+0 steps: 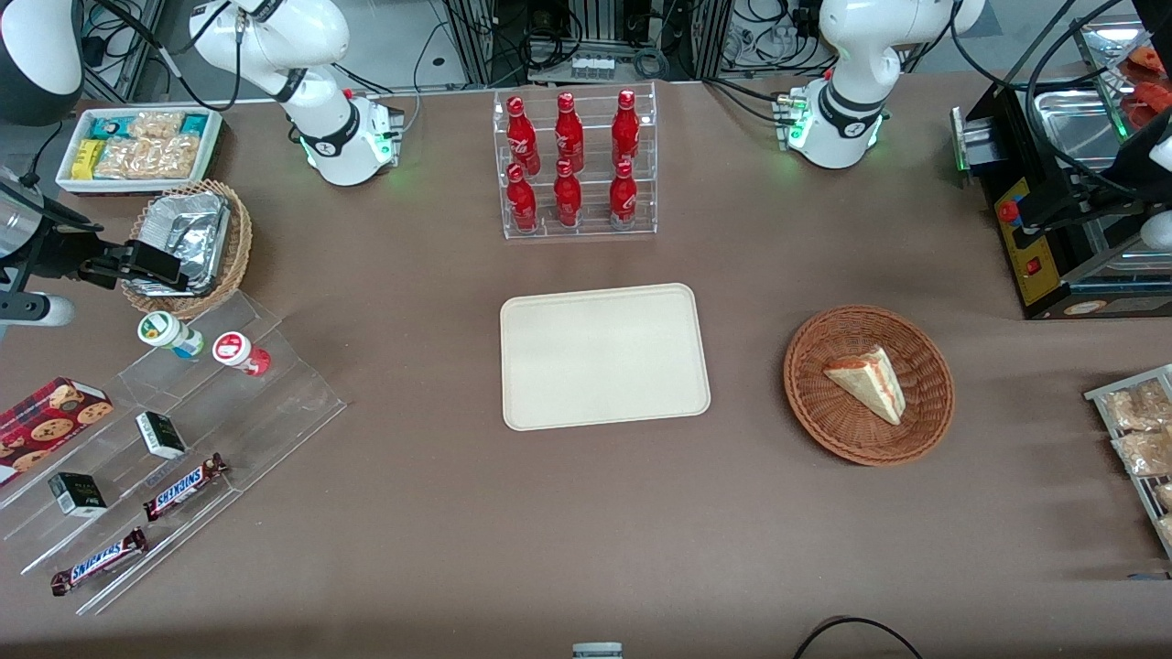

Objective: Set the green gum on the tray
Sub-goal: 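Lower the right gripper onto the green-and-white gum tub and close it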

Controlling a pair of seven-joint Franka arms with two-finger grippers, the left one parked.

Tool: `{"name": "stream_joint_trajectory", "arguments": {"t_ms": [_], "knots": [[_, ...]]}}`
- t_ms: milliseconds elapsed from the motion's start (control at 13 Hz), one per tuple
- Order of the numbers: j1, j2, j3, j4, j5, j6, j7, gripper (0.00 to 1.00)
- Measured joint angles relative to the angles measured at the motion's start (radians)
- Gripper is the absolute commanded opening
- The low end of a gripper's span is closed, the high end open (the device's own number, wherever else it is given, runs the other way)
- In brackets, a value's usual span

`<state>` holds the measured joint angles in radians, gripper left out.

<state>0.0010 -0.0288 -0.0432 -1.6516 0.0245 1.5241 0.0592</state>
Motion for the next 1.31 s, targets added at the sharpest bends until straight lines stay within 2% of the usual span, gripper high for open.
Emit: {"name": "stream_joint_trajectory", "arguments": {"t_ms": [385, 615, 846, 1308], "knots": [[-0.001, 0.012, -0.003, -0.003, 0.000, 0.009, -0.036, 1.00], [-0.027, 0.036, -0.048, -0.073, 0.004, 0.082, -0.245, 1.00], [-0.065, 0.044, -0.103, -0.175, 0.007, 0.215, -0.539, 1.00], [-0.106, -0.003, -0.108, -0.397, 0.008, 0.502, -0.914, 1.00]]}}
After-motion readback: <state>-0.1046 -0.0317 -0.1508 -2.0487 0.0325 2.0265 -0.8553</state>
